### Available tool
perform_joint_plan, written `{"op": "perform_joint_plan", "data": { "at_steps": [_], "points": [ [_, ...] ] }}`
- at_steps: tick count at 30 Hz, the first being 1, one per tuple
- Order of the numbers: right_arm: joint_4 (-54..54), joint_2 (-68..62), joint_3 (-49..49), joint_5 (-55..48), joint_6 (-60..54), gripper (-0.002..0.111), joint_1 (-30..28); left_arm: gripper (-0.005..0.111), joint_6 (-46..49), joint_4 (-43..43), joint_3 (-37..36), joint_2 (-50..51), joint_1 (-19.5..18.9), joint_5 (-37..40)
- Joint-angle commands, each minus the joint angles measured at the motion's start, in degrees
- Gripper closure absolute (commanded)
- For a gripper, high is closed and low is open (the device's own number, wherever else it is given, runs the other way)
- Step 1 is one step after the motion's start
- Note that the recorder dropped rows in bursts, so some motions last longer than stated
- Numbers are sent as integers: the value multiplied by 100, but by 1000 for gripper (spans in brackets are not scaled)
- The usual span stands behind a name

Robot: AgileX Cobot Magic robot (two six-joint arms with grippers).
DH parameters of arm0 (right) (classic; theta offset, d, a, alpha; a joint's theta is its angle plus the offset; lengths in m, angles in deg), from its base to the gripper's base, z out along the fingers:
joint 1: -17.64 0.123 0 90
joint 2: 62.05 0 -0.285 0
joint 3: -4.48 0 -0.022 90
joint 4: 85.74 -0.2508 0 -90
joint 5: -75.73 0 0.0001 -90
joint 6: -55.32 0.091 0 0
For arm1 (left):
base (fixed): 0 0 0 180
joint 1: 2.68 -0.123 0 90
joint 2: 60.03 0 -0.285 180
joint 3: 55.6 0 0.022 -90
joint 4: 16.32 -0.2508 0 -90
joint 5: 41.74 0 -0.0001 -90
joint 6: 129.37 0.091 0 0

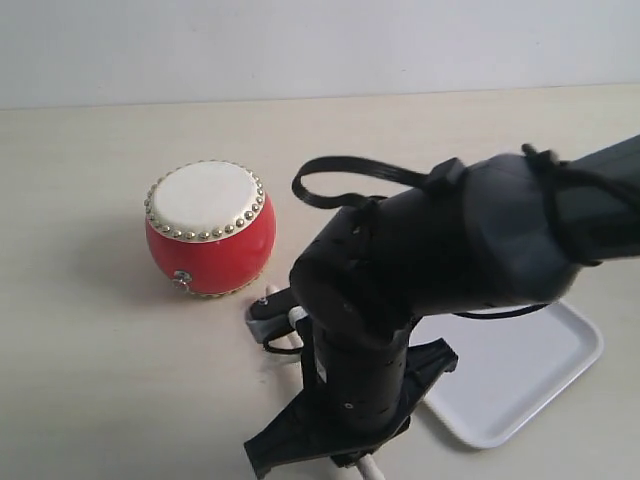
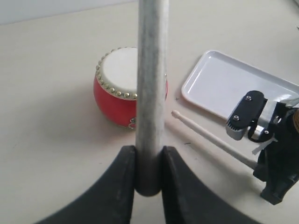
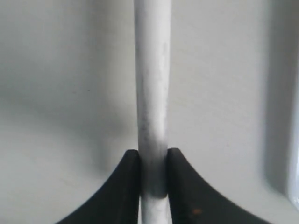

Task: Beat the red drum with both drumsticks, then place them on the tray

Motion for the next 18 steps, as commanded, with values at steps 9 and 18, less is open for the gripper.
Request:
{"op": "perform_joint_plan", "data": {
  "at_steps": [9,18],
  "points": [
    [227,2233,11,-760,-915,108,-845,107,1447,-82,841,1750,8,1219],
    [393,2419,11,-1319,-1739,108,-1448,107,1562,776,591,2863,-590,305]
  ]
}}
